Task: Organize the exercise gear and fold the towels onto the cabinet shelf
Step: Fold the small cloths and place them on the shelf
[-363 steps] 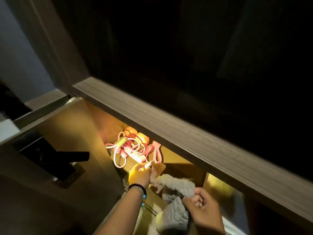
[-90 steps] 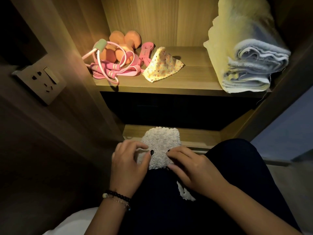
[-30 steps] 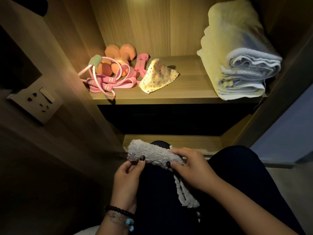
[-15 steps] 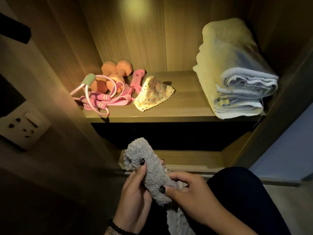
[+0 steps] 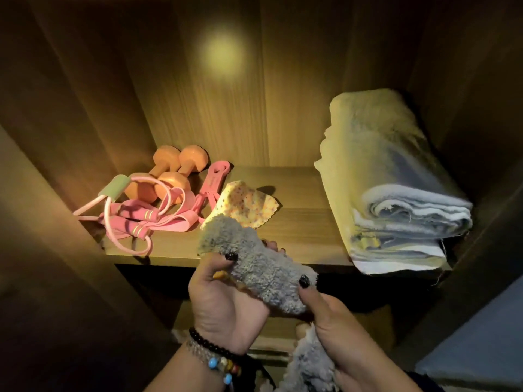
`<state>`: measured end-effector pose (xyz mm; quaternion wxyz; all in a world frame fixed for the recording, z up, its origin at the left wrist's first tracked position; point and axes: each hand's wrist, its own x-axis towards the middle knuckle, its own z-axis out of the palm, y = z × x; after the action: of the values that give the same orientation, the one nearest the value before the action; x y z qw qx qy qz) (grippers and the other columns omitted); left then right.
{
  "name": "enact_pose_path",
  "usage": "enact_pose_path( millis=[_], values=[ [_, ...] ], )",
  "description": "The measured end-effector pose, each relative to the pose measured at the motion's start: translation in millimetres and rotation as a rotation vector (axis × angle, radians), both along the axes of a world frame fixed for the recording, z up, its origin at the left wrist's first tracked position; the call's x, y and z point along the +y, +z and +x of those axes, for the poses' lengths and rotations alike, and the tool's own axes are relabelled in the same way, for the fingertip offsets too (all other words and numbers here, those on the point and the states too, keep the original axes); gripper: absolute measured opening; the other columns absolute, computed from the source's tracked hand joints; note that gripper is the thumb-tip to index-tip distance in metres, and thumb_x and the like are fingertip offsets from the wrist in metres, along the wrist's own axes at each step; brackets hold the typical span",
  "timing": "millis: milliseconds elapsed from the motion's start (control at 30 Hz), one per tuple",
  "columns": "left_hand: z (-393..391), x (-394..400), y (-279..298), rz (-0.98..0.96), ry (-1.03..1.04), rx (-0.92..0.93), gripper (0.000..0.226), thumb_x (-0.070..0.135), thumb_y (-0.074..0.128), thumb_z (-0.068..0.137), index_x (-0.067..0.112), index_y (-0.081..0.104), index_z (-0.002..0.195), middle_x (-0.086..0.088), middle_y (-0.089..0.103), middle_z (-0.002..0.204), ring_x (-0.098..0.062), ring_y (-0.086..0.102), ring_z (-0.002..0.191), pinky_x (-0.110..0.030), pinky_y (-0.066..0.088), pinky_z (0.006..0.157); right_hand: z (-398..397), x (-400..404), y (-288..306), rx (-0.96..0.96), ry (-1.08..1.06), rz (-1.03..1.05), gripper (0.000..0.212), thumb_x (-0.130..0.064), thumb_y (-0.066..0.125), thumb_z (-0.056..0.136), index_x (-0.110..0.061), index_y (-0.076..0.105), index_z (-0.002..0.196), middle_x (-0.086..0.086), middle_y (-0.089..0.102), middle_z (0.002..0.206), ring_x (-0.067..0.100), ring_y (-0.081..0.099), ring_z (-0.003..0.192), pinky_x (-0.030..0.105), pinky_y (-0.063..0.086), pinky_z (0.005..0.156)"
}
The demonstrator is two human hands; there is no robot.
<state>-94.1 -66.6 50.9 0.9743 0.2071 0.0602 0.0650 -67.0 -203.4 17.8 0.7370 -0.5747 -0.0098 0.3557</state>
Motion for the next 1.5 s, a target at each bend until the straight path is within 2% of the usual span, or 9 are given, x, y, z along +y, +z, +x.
enact_pose_path(
  millis=[233, 367, 533, 633, 767, 933, 1067, 1267, 1500],
  values=[
    [78, 27, -1, 0.1, -0.012, -0.06, 0.087, 0.027, 0.09, 0.05, 0.007, 0.056, 0.127, -0.018, 0.059, 0.121, -0.035, 0.056, 0.114, -0.05, 0.048, 0.096, 74, 5, 27, -0.176, -0.227, -0.115, 0.021, -0.038, 0.082, 0.062, -0.026, 0.079, 0.079, -0.009, 0.076, 0.083, 0.007, 0.071, 0.083, 0.031, 0.054, 0.08],
    [124, 46, -1, 0.389, 0.134, 0.059, 0.025, 0.006, 0.067, 0.069, 0.002, 0.063, 0.093, -0.016, 0.07, 0.095, -0.028, 0.066, 0.092, -0.04, 0.056, 0.071, 121, 23, 22, -0.359, -0.429, -0.355, 0.01, -0.033, 0.075, 0.078, -0.023, 0.072, 0.078, -0.014, 0.064, 0.064, 0.008, 0.056, 0.065, 0.015, 0.042, 0.049],
    [165, 60, -29, 1.201, 0.485, 0.288, 0.025, 0.001, 0.067, 0.084, 0.005, 0.065, 0.109, -0.002, 0.06, 0.117, -0.007, 0.06, 0.1, -0.012, 0.046, 0.08, 164, 48, -9, -0.541, -0.442, -0.739, 0.028, -0.026, 0.061, 0.09, -0.008, 0.061, 0.112, -0.002, 0.052, 0.08, 0.021, 0.054, 0.08, 0.034, 0.046, 0.078],
    [181, 60, -45, 1.332, 0.514, 0.323, 0.032, 0.001, 0.069, 0.082, 0.015, 0.065, 0.11, 0.003, 0.055, 0.123, -0.011, 0.05, 0.113, -0.012, 0.037, 0.088, 187, 57, -22, -0.647, -0.491, -0.804, 0.037, -0.022, 0.059, 0.091, -0.004, 0.059, 0.124, 0.011, 0.059, 0.115, 0.03, 0.055, 0.112, 0.035, 0.043, 0.094],
    [188, 58, -55, 1.746, 0.726, 0.148, 0.054, -0.004, 0.069, 0.074, 0.008, 0.058, 0.126, -0.012, 0.043, 0.138, -0.018, 0.032, 0.131, -0.009, 0.016, 0.107, 212, 65, -27, -0.813, -0.548, -0.847, 0.034, -0.019, 0.06, 0.092, -0.004, 0.062, 0.123, 0.012, 0.064, 0.117, 0.028, 0.058, 0.111, 0.031, 0.045, 0.091],
    [202, 59, -63, 2.33, 0.439, -0.298, 0.056, 0.004, 0.058, 0.068, 0.002, 0.062, 0.124, -0.016, 0.054, 0.134, -0.034, 0.05, 0.124, -0.047, 0.043, 0.101, 242, 73, -28, -0.895, -0.502, -1.065, 0.033, -0.025, 0.051, 0.097, -0.01, 0.06, 0.124, 0.01, 0.063, 0.12, 0.026, 0.052, 0.119, 0.032, 0.04, 0.097],
    [226, 64, -66, 2.424, 0.24, -0.18, 0.063, 0.017, 0.045, 0.08, 0.008, 0.044, 0.143, -0.01, 0.037, 0.152, -0.027, 0.026, 0.144, -0.041, 0.022, 0.116, 243, 77, -21, -0.881, -0.596, -1.003, 0.046, -0.024, 0.048, 0.098, -0.011, 0.04, 0.142, 0.011, 0.045, 0.144, 0.027, 0.042, 0.133, 0.037, 0.039, 0.105],
    [271, 62, -67, 2.51, 0.114, -0.102, 0.07, 0.021, 0.046, 0.087, 0.017, 0.022, 0.153, -0.002, 0.014, 0.161, -0.018, 0.003, 0.149, -0.04, 0.006, 0.12, 213, 63, -27, -1.069, -0.605, -0.905, 0.014, 0.0, 0.052, 0.09, -0.01, 0.055, 0.1, 0.0, 0.049, 0.092, 0.024, 0.057, 0.084, 0.026, 0.042, 0.068],
    [315, 60, -62, 2.509, 0.08, -0.023, 0.087, 0.044, 0.039, 0.074, 0.018, 0.018, 0.153, 0.0, 0.017, 0.16, -0.016, 0.008, 0.148, -0.041, 0.003, 0.121, 216, 59, -31, -0.973, -0.48, -0.957, 0.028, -0.006, 0.048, 0.094, -0.014, 0.053, 0.12, 0.004, 0.061, 0.116, 0.015, 0.06, 0.1, 0.019, 0.046, 0.078]
  ],
)
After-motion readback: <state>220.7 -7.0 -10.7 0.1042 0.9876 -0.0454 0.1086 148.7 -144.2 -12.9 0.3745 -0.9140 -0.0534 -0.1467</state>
